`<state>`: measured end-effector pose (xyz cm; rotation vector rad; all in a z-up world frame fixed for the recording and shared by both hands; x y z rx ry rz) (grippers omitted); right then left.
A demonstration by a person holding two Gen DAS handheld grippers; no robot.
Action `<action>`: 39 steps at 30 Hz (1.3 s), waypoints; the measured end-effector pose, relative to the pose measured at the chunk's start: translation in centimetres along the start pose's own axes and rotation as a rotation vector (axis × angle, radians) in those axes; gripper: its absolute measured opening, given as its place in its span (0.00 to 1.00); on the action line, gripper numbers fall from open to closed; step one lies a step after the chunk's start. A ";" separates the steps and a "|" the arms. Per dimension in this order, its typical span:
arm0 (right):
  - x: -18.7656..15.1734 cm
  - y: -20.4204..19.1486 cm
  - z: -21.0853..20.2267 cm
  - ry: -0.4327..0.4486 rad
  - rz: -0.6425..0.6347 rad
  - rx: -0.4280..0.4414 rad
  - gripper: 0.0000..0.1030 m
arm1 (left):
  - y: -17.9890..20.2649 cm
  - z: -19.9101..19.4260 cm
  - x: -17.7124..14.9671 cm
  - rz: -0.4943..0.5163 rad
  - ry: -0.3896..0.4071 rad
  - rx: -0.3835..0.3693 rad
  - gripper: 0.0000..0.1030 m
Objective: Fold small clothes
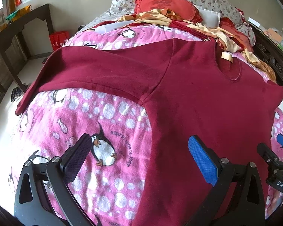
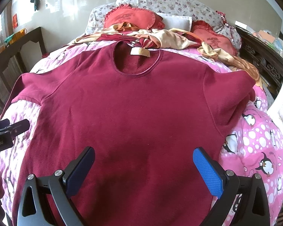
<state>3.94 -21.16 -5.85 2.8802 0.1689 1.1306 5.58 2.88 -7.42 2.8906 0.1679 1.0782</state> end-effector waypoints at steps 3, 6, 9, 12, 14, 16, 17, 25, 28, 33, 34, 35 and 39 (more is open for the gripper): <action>0.0 0.4 -0.1 0.004 0.009 -0.008 1.00 | 0.7 -0.1 0.0 0.004 0.001 -0.013 1.00; 0.1 0.6 -0.1 0.002 0.019 -0.013 1.00 | 1.5 -0.2 0.0 0.019 -0.003 -0.019 1.00; 0.1 0.8 -0.1 0.001 0.028 -0.013 1.00 | 1.8 -0.2 0.1 0.022 -0.006 -0.027 1.00; 0.3 0.8 0.0 0.003 0.036 -0.012 1.00 | 2.0 -0.2 0.1 0.033 -0.003 -0.030 1.00; 0.3 0.8 0.2 0.003 0.043 -0.007 1.00 | 1.9 -0.2 0.2 0.039 -0.003 -0.027 1.00; 0.4 0.6 0.3 0.002 0.045 -0.001 1.00 | 1.5 -0.1 0.3 0.036 -0.002 -0.022 1.00; 0.5 0.5 0.3 0.002 0.044 0.002 1.00 | 1.3 0.0 0.4 0.032 -0.001 -0.019 1.00; 0.9 -1.0 0.9 0.003 0.020 0.019 1.00 | -1.2 0.4 0.7 -0.008 -0.004 0.001 1.00; 1.0 -1.5 1.0 0.002 0.016 0.023 1.00 | -1.5 0.4 0.9 -0.011 0.000 0.003 1.00; 1.1 -2.0 1.1 0.001 0.007 0.028 1.00 | -2.0 0.4 0.9 -0.020 -0.003 0.008 1.00; 1.1 -2.0 1.1 0.000 0.006 0.029 1.00 | -2.1 0.5 0.9 -0.020 -0.004 0.011 1.00; 1.1 -2.1 1.2 -0.001 0.006 0.030 1.00 | -2.2 0.5 0.9 -0.019 -0.005 0.011 1.00; 1.1 -2.3 1.2 -0.001 0.009 0.036 1.00 | -2.9 0.6 1.0 -0.026 -0.006 0.021 1.00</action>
Point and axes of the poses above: each gripper's, at about its wrist camera, not at the fingertips, and z roughly the way its jaws point, y to its right, x to its top, the point moved 7 cm from there along z, roughly the way its jaws point, and after that the axes turned 6 degrees about y, right-handed, at the moved point
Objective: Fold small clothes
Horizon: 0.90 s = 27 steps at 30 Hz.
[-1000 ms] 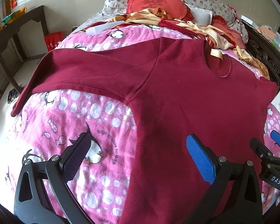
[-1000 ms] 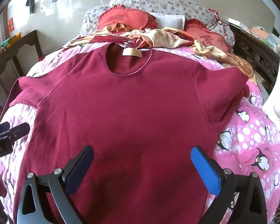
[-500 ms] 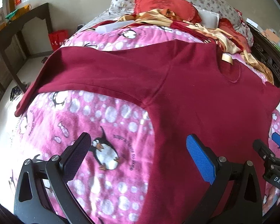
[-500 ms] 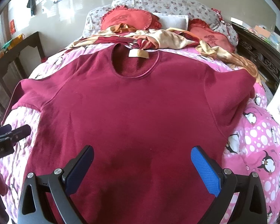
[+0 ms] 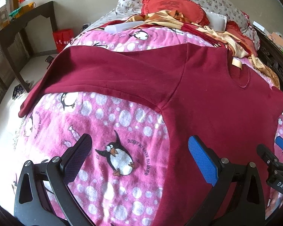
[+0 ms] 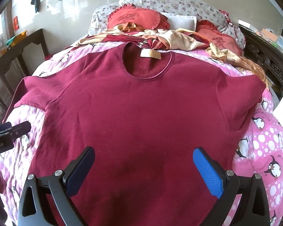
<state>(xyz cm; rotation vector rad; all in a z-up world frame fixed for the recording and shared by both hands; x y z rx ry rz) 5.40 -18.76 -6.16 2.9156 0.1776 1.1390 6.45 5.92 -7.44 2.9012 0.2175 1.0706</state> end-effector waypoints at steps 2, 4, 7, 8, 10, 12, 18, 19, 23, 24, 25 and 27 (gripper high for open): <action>0.0 -0.2 0.0 -0.002 0.000 0.004 1.00 | -0.4 0.2 0.1 -0.007 -0.001 0.005 1.00; -0.1 -0.4 0.1 -0.003 -0.004 0.006 1.00 | -0.9 0.3 0.2 -0.015 -0.004 0.011 1.00; -0.1 -0.8 0.2 -0.003 -0.011 0.008 1.00 | -1.7 0.3 0.3 -0.030 -0.005 0.019 1.00; -0.1 -0.9 0.2 -0.004 -0.012 0.008 1.00 | -2.0 0.2 0.4 -0.035 -0.003 0.022 1.00; -0.1 -1.1 0.2 -0.005 -0.012 0.013 1.00 | -2.3 0.2 0.5 -0.040 -0.001 0.026 1.00; -0.2 -1.3 0.3 -0.006 -0.015 0.015 1.00 | -2.5 0.3 0.5 -0.041 -0.001 0.027 1.00; -0.2 -1.5 0.3 -0.009 -0.014 0.018 1.00 | -2.6 0.2 0.6 -0.035 -0.001 0.026 1.00; -0.2 -1.6 0.3 -0.011 -0.012 0.021 1.00 | -2.6 0.2 0.6 -0.037 -0.002 0.026 1.00; -0.4 -1.9 0.3 -0.013 -0.020 0.026 1.00 | -3.5 0.0 0.8 -0.040 0.000 0.044 1.00; -0.4 -2.0 0.3 -0.013 -0.023 0.029 1.00 | -4.1 0.0 1.0 -0.044 0.004 0.053 1.00; -0.4 -2.1 0.3 -0.014 -0.025 0.031 1.00 | -5.0 -0.1 1.2 -0.051 0.006 0.064 1.00; -0.5 -2.3 0.4 -0.019 -0.028 0.035 1.00 | -6.9 0.0 1.7 -0.060 0.009 0.093 1.00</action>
Point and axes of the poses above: each gripper's, at about its wrist camera, not at the fingertips, and z roughly the way its jaws point, y to its right, x to its top, the point moved 7 cm from there along z, roughly the way its jaws point, and after that the axes turned 6 degrees about y, right-handed, at the moved point
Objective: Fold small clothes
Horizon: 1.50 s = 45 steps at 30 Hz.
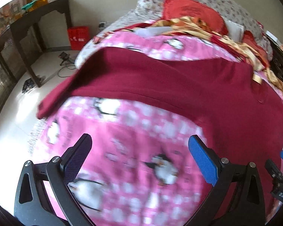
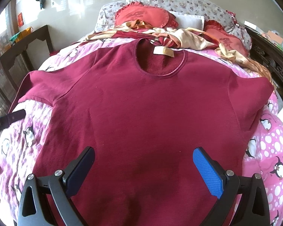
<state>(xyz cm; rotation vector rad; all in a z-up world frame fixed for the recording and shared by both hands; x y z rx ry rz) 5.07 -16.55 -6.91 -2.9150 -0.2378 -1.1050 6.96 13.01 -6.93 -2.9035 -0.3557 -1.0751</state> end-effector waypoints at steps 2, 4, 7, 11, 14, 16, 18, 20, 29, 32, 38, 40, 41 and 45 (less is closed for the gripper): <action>-0.1 -0.3 0.1 -0.004 -0.004 0.005 1.00 | -3.0 0.4 1.0 -0.013 0.016 0.062 1.00; -0.2 -0.5 0.3 -0.008 -0.008 0.009 1.00 | -5.8 1.2 1.9 -0.028 0.025 0.109 1.00; -0.3 -0.9 0.6 -0.018 -0.012 0.015 1.00 | -9.6 3.3 3.3 -0.044 0.010 0.153 1.00; -0.3 -1.8 1.0 -0.029 -0.028 0.023 1.00 | -13.1 6.7 4.1 -0.026 -0.030 0.206 0.91; -0.4 -2.4 1.4 -0.042 -0.051 0.027 1.00 | -14.4 8.5 4.6 -0.006 -0.029 0.217 0.90; -0.4 -2.7 1.7 -0.046 -0.061 0.025 1.00 | -14.6 9.3 4.9 0.002 -0.023 0.194 0.89; -0.4 -2.9 2.0 -0.052 -0.065 0.028 1.00 | -14.5 9.4 5.1 0.011 -0.015 0.160 0.74; -0.3 -3.0 2.3 -0.057 -0.062 0.032 1.00 | -14.2 9.4 5.5 0.018 -0.017 0.126 0.58; -0.4 -3.7 2.0 -0.043 -0.096 0.047 1.00 | -13.6 9.0 6.0 0.021 -0.092 0.060 0.09; -0.4 -3.3 1.6 -0.031 -0.091 0.047 1.00 | -13.0 7.2 6.4 -0.015 -0.104 0.004 0.06; 0.1 -1.6 0.7 -0.005 -0.040 0.047 1.00 | -5.9 1.0 8.4 -0.025 -0.141 -0.270 0.05; 0.3 -0.9 0.4 0.005 -0.020 0.046 1.00 | -1.8 -1.4 9.2 0.014 -0.142 -0.367 0.05; 0.4 -0.6 0.2 0.008 -0.012 0.045 1.00 | 0.3 -2.5 9.6 0.032 -0.143 -0.416 0.05; 0.8 0.8 -0.5 0.023 0.020 0.035 1.00 | 7.3 -5.6 11.2 0.117 -0.109 -0.524 0.05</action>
Point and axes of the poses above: each gripper's, at about its wrist camera, not at the fingertips, and z roughly the way its jaws point, y to its right, x to its top, the point moved 7 cm from there along z, roughly the way its jaws point, and after that the axes turned 6 degrees about y, right-handed, at the moved point
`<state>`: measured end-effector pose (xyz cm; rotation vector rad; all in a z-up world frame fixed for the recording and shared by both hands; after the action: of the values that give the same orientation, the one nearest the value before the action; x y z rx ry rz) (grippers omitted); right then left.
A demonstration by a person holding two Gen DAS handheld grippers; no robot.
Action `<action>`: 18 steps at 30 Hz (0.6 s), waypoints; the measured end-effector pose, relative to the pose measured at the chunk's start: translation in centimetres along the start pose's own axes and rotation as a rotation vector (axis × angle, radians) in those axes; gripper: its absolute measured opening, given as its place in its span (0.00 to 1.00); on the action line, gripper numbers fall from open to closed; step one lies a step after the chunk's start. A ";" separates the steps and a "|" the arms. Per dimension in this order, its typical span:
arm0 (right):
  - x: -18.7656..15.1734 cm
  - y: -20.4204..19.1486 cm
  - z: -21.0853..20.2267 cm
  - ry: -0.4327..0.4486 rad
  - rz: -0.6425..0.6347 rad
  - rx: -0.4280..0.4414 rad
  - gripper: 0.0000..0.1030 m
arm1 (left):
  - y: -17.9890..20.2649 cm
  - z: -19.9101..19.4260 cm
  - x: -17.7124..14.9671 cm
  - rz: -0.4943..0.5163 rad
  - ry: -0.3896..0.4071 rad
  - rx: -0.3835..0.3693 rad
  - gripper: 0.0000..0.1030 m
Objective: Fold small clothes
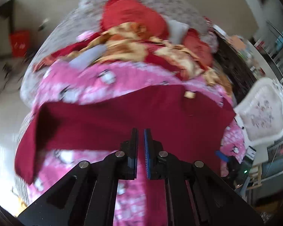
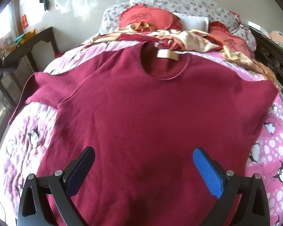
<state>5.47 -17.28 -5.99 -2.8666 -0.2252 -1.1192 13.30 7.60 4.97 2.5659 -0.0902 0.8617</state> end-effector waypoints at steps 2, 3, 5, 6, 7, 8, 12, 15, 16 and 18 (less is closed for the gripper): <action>0.1 0.5 -0.5 0.006 0.013 0.004 1.00 | 0.7 -0.1 0.8 0.012 0.015 0.011 0.05; 0.1 0.6 -0.6 0.007 0.015 0.009 1.00 | 0.3 -0.1 1.1 0.013 0.024 0.043 0.05; 0.1 0.7 -0.8 0.010 0.013 0.013 1.00 | -1.7 -0.1 1.2 0.000 0.027 0.116 0.05; 0.0 0.7 -0.9 0.011 0.012 0.015 1.00 | -3.0 0.1 0.9 -0.011 0.016 0.150 0.07; -0.1 0.7 -0.8 0.009 0.012 0.020 1.00 | -4.5 0.1 0.3 -0.021 0.003 0.192 0.07; -0.3 0.6 -0.6 0.004 0.013 0.023 1.00 | -6.3 -0.1 -0.5 -0.031 -0.009 0.235 0.08; -1.2 -0.2 0.4 -0.032 0.023 0.047 1.00 | -13.4 0.4 -3.6 -0.031 -0.046 0.448 0.44; -1.5 -0.8 0.9 -0.043 0.018 0.059 1.00 | -18.0 0.8 -5.8 -0.037 -0.051 0.557 0.46; -1.5 -1.1 1.1 -0.046 0.015 0.062 1.00 | -19.3 1.1 -6.2 -0.043 -0.052 0.583 0.46; -1.6 -1.6 1.3 -0.051 0.008 0.064 1.00 | -20.9 2.0 -6.7 -0.063 -0.049 0.573 0.46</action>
<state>4.97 -15.78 -8.05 -2.8396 -0.2466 -1.0188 13.07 25.16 -8.28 3.0961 0.2592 0.9007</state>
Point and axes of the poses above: each gripper's, at about its wrist camera, not at the fingertips, and z roughly the way its jaws point, y to its right, x to its top, the point moved 7 cm from there along z, roughly the way its jaws point, and after that the axes turned 6 degrees about y, right-handed, at the moved point
